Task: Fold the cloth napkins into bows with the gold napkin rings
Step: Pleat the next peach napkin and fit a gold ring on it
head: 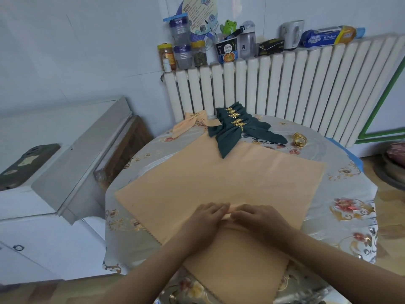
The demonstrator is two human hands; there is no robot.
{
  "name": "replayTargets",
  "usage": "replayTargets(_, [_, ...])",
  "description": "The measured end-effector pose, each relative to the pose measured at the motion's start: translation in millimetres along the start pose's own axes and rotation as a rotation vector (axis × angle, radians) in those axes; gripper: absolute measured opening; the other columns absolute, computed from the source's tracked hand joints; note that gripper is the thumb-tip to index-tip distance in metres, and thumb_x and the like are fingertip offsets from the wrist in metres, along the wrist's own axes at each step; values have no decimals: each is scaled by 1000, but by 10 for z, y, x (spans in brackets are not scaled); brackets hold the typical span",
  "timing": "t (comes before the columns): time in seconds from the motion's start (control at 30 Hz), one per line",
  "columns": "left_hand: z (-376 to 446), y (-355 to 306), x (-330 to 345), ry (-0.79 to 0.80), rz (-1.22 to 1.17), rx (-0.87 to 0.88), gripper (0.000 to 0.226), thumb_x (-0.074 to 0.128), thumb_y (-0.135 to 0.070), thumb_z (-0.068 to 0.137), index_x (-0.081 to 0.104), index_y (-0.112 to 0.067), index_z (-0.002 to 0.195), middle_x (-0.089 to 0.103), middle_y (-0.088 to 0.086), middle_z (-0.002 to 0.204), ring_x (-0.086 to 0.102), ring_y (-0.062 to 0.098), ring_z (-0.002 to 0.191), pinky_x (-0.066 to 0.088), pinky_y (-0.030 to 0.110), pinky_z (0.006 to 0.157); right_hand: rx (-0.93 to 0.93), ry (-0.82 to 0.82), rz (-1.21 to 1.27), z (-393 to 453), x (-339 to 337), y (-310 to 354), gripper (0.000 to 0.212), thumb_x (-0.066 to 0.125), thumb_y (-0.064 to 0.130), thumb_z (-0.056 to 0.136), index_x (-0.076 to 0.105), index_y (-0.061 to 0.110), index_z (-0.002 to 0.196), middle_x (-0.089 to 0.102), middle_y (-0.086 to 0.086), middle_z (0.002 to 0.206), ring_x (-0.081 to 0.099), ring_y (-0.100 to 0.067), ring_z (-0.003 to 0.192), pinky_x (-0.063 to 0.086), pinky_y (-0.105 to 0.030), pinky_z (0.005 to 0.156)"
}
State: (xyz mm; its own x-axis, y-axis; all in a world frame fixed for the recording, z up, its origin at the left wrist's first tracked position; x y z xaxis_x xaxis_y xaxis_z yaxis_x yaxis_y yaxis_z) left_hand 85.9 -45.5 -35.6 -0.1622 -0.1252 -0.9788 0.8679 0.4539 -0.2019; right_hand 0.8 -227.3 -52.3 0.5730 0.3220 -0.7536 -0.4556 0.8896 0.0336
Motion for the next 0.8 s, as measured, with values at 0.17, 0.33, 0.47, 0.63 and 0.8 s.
replayTargets(0.17, [77, 117, 105, 16, -64, -38, 69, 13, -42, 86, 36, -13, 144, 38, 6, 148, 35, 28, 132, 23, 36, 109, -59, 47, -60, -30, 83, -40, 33, 50, 49, 90, 69, 24, 102, 69, 6, 107, 63, -17, 96, 50, -30, 82])
replayTargets(0.33, [129, 89, 24, 107, 188, -11, 81, -6, -52, 84, 14, -13, 151, 17, 4, 157, 19, 22, 140, 9, 31, 113, 28, 39, 63, 40, 78, -70, 32, 46, 38, 94, 73, 22, 91, 73, 1, 92, 68, -18, 90, 56, -28, 73])
replayTargets(0.47, [195, -84, -12, 72, 346, 17, 77, -9, -46, 88, 6, -1, 149, 11, 17, 157, 11, 27, 144, -12, 36, 115, 44, 29, 91, 87, 71, -55, 25, 52, 32, 87, 74, 20, 87, 74, 1, 90, 69, -15, 84, 54, -25, 68])
replayTargets(0.63, [151, -75, 98, 74, 135, 14, 57, 22, -32, 102, 8, -5, 150, 17, 12, 156, 14, 25, 143, 7, 29, 115, 37, -25, 106, 73, 75, -51, 42, 35, 40, 98, 71, 20, 88, 73, 2, 91, 68, -17, 81, 52, -23, 66])
replayTargets(0.8, [194, 136, 225, -105, -9, 87, 47, 42, -22, 95, 42, -6, 140, 50, 15, 131, 34, 25, 120, 37, 36, 104, 63, -9, 67, 59, 54, -20, 24, 40, 44, 96, 58, 29, 103, 64, 3, 93, 61, -18, 66, 44, -25, 48])
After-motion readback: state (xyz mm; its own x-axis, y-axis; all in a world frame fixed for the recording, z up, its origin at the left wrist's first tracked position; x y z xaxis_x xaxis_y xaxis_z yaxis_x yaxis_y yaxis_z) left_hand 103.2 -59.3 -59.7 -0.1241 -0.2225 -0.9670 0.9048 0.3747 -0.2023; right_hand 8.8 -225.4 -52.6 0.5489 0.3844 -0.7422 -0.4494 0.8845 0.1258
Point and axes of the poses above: each hand's wrist, its own z-axis towards the middle knuckle, its own x-axis out of the palm, y = z × x, the point moved 1 cm from there along z, towards the middle knuckle
